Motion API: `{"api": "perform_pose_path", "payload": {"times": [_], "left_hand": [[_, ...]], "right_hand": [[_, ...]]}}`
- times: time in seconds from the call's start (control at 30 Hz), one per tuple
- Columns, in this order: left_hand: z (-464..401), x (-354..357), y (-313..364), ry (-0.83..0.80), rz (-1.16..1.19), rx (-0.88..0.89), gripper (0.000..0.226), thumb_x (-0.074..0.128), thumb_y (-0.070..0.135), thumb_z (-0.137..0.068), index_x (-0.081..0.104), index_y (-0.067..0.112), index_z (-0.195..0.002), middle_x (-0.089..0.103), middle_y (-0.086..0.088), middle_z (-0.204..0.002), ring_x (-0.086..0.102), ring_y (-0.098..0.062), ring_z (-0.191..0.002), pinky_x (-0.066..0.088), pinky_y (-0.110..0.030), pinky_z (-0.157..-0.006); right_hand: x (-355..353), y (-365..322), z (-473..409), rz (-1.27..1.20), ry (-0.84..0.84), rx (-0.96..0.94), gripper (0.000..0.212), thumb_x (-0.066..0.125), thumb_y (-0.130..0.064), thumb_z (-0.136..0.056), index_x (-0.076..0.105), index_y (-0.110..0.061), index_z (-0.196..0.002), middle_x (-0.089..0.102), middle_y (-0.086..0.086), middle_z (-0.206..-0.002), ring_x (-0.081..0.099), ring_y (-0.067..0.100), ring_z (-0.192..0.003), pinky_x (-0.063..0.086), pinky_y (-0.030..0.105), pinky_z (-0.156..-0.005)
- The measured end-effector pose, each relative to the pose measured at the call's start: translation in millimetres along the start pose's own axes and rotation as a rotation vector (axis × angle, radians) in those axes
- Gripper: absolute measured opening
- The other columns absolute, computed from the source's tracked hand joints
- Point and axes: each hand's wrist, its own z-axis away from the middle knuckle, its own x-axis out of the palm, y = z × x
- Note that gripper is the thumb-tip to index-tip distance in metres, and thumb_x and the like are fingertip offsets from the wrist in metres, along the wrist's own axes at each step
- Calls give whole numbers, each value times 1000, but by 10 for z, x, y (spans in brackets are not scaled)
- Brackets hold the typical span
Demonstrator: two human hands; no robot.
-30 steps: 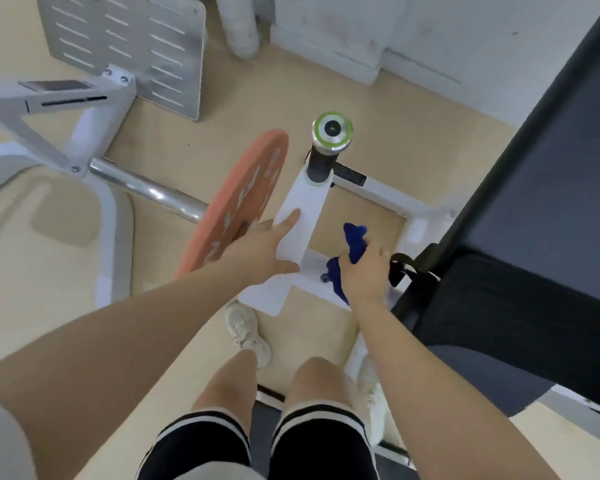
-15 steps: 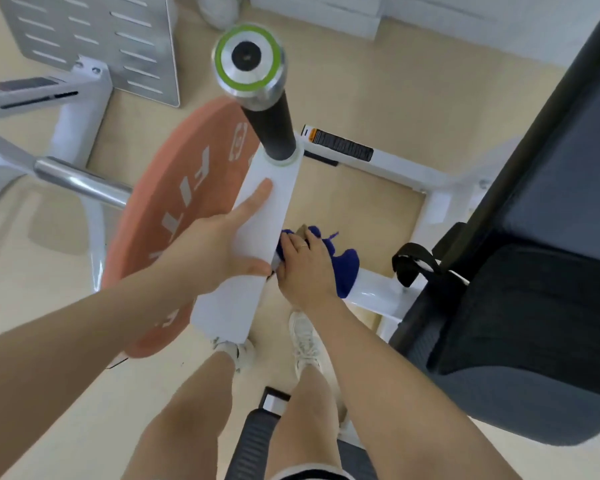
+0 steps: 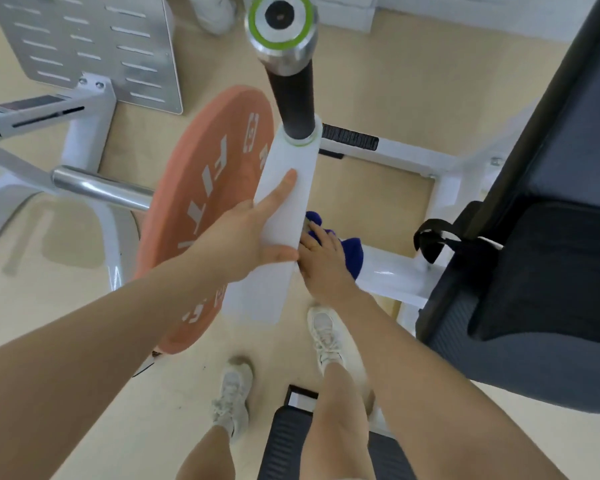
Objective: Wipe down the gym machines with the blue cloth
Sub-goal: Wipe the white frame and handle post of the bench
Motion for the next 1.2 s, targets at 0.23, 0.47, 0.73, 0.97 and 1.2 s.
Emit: {"api": "perform_pose_path", "payload": {"times": [0.23,0.47,0.73,0.97,1.2], "left_hand": [[457,288,-274,214,-406,318,85,62,49,-80,16,27,-148,-8,-12,-156,2,-31,-144,12,-37,-112],[448,375,-369,231,-499,433,97,45,70,-70,16,19,-148,6,-13,-156,9,-28,-145,4,-36,-113],[445,434,-416,263,-596,455,124,72,67,-52,12,20,-149,2,-15,-156,8,-29,-145,7,-37,-113],[335,633,-485,541,-643,530,111,81,50,-46,38,10,-140,32,-24,-146,36,-37,-134,22,-40,-108],[380,629,-413,499,-753,491,109,58,63,-72,-8,22,-149,-10,-12,-156,-2,-22,-145,11,-34,-116]], "right_hand": [[122,170,592,177,342,244,66,71,7,-64,59,-13,-126,58,8,-130,50,43,-120,40,55,-98],[352,-30,327,247,373,146,73,74,0,-61,56,-17,-130,54,4,-135,45,43,-125,37,53,-100],[351,162,769,128,507,768,76,48,10,-76,32,-16,-146,30,3,-152,23,41,-136,31,51,-105],[469,469,742,419,653,348,66,55,8,-65,56,-12,-128,57,6,-131,48,42,-120,36,51,-103],[554,497,753,218,817,616,67,43,14,-74,46,-8,-137,47,7,-142,32,44,-131,28,48,-111]]}}
